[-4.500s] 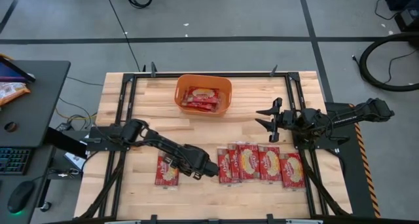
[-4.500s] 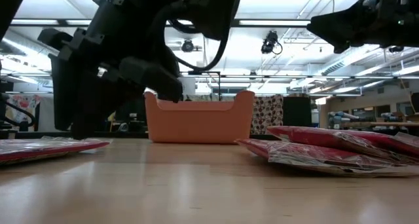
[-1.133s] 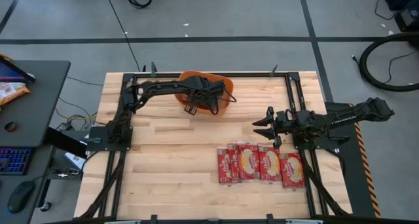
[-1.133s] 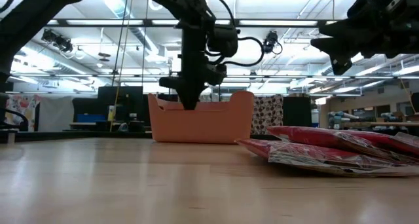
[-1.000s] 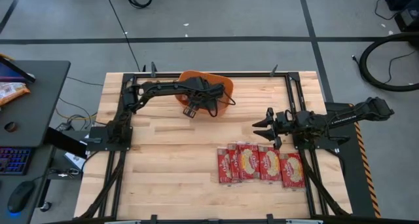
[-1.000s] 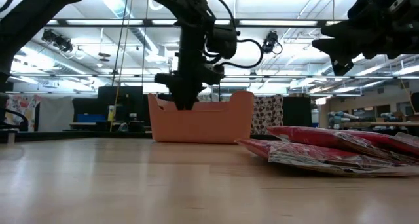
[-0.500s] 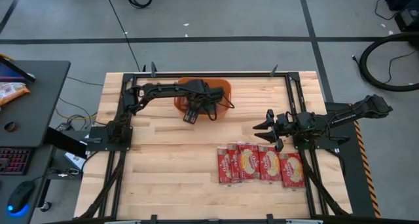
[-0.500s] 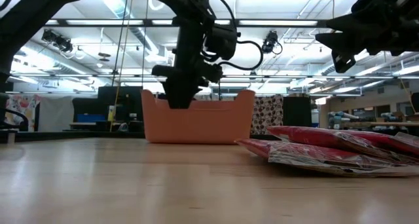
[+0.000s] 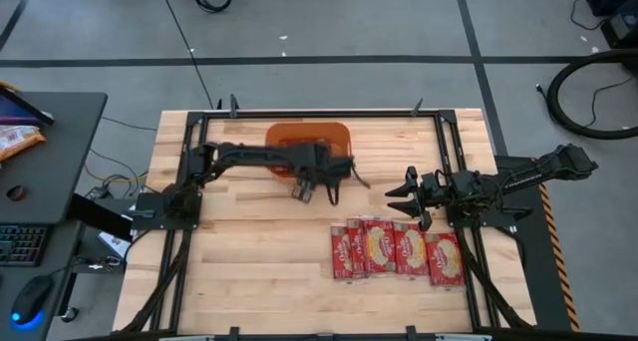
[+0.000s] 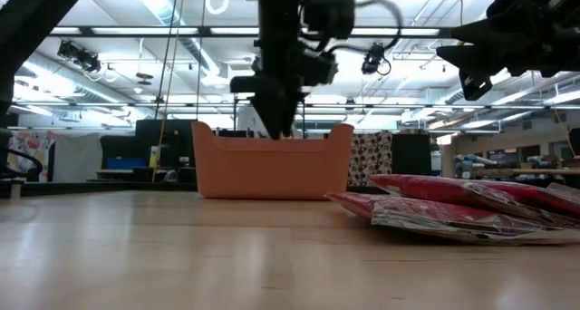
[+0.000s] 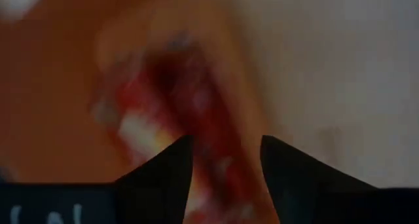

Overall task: Sort popcorn bags into baskets
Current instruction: Put the red popcorn bag into the orange bin

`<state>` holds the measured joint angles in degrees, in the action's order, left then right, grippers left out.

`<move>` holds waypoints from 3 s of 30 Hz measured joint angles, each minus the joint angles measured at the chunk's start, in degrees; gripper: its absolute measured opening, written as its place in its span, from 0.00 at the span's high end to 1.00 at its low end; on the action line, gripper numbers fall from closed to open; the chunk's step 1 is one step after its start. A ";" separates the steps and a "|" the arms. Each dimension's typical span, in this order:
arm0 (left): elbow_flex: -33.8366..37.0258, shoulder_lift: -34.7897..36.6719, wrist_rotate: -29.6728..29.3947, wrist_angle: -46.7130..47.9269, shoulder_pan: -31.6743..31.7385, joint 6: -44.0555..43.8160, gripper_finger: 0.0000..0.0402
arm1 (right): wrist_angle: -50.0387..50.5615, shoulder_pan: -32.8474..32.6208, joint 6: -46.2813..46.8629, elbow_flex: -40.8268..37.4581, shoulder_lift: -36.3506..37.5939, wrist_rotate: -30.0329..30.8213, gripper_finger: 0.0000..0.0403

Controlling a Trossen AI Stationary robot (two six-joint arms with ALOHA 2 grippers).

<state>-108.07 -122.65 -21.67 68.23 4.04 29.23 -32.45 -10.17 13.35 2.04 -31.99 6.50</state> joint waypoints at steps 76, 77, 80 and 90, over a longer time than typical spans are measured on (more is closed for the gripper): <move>27.89 0.07 17.10 -58.56 -19.97 37.55 0.85 | 2.12 0.07 -0.85 0.00 0.02 2.97 0.62; 27.85 0.07 16.83 -58.58 -20.01 35.29 0.90 | 2.12 0.05 -0.85 0.00 0.02 2.97 0.62; 27.18 0.09 15.67 -57.44 -20.07 27.25 0.97 | 2.12 0.07 -0.78 0.00 0.02 2.97 0.62; 17.99 3.78 11.90 -31.77 -21.08 14.57 0.99 | 2.11 0.07 0.00 0.00 0.00 2.97 0.62</move>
<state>-90.08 -118.87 -9.77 36.46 -17.04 43.79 -30.34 -10.11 13.35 2.04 -31.99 9.47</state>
